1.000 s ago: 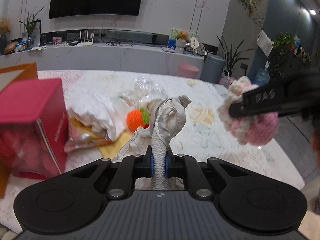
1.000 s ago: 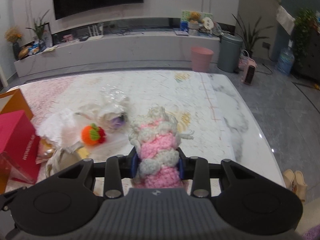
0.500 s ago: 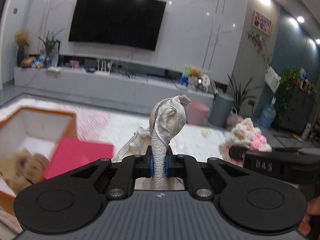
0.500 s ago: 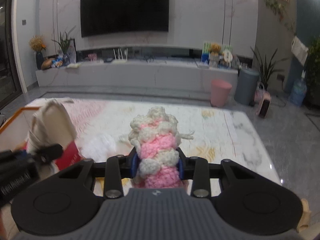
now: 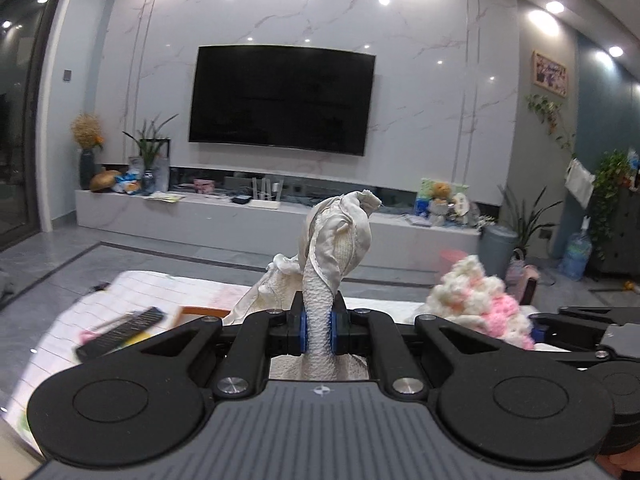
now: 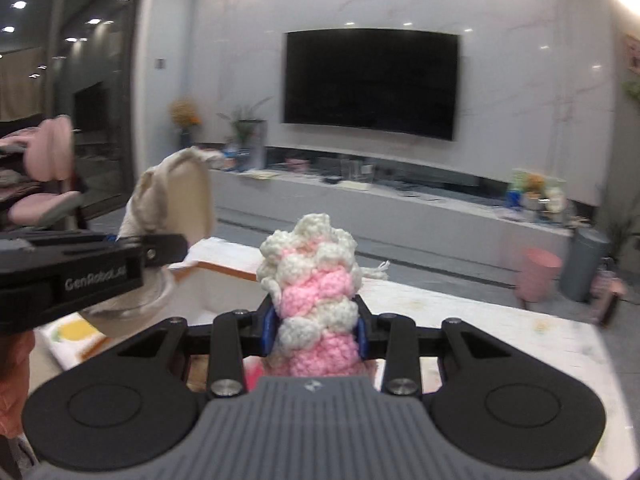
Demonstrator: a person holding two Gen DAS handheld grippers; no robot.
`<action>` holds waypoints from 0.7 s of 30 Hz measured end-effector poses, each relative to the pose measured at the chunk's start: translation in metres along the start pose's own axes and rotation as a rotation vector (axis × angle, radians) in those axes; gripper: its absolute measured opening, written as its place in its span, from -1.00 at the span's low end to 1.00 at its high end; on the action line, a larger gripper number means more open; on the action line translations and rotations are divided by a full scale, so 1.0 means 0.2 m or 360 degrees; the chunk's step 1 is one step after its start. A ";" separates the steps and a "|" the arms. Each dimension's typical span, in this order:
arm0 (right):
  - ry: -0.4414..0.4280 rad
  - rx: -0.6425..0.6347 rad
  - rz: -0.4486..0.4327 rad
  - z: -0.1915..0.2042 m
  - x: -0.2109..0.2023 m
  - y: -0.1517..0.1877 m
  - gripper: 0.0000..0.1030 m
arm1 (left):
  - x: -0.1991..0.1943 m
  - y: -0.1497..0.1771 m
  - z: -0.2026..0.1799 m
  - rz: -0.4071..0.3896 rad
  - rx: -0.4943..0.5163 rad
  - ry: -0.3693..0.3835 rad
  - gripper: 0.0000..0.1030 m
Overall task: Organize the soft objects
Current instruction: 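Carry the white cloth to the box with the left tool while the right tool carries the crocheted item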
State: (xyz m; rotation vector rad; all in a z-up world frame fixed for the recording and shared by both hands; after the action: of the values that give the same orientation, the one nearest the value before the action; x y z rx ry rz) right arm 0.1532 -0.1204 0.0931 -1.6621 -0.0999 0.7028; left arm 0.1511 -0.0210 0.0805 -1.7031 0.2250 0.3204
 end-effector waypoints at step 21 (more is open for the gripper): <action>-0.0186 -0.0247 0.0577 0.64 0.88 0.38 -0.31 | 0.46 0.47 0.66 0.0478 -0.0416 0.0077 -0.48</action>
State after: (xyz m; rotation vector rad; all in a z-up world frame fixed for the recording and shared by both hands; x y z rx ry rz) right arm 0.2091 0.0500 -0.0514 -1.8078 0.0684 1.0896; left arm 0.1968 0.0982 -0.0557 -1.9378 0.4952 0.5501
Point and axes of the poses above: each gripper's, at about its wrist camera, not at the fingertips, and x roughly the way its jaws point, z to its left, y to its underside, the point moved 9 cm from there along x, roughly the way its jaws point, and after that the axes turned 3 degrees about -x, right-handed, at the moved point
